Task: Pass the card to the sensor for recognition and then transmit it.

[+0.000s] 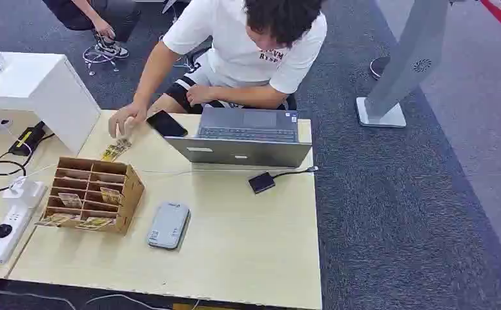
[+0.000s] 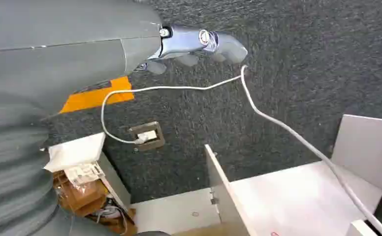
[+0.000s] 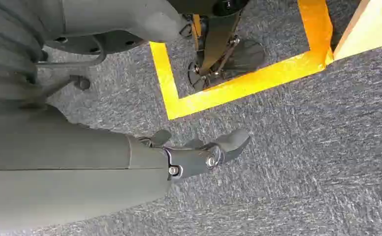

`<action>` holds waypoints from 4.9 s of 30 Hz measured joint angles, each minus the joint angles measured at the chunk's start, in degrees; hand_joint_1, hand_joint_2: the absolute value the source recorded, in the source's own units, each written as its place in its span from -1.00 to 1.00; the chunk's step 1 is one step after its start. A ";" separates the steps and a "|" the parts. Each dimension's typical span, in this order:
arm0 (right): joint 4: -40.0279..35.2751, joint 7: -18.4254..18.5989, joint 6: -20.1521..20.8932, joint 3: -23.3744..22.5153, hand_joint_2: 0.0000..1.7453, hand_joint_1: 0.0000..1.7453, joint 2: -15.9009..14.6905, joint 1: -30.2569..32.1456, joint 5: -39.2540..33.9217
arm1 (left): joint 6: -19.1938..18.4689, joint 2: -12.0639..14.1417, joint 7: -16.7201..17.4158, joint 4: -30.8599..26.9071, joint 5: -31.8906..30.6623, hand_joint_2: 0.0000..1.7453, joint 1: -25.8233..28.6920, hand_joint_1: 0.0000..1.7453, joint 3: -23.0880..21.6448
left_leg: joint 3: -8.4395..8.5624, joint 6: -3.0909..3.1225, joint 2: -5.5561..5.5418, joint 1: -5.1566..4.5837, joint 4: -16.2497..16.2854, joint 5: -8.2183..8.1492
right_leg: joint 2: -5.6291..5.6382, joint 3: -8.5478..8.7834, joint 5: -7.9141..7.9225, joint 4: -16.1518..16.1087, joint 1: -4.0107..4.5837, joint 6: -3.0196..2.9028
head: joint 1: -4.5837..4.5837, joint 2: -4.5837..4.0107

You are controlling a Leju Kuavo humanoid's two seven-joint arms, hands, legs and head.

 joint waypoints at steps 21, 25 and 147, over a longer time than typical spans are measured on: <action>0.07 0.61 -0.15 1.16 1.00 -1.00 0.02 0.00 -0.07 | -14.27 5.44 -6.71 0.66 7.45 1.00 0.06 -1.00 0.46 | -0.01 -0.01 0.00 0.02 -0.01 0.01 | 0.00 0.00 0.00 0.01 0.01 0.00 | -0.04 0.00; 0.07 0.79 -0.13 1.18 1.00 -1.00 0.02 0.00 -0.07 | -16.39 6.88 -8.78 0.66 7.56 1.00 0.07 -1.00 0.48 | -0.02 -0.01 0.00 0.02 0.00 0.01 | 0.00 0.00 0.00 0.01 0.01 0.00 | -0.02 0.00; 0.48 7.63 4.20 11.15 1.00 -1.00 0.92 -1.86 2.78 | 33.55 17.70 22.82 -72.19 -79.03 1.00 -2.01 1.00 -104.56 | -0.59 -0.06 0.07 0.22 0.47 0.61 | -0.07 -0.89 0.66 0.21 0.33 -0.11 | -0.02 0.00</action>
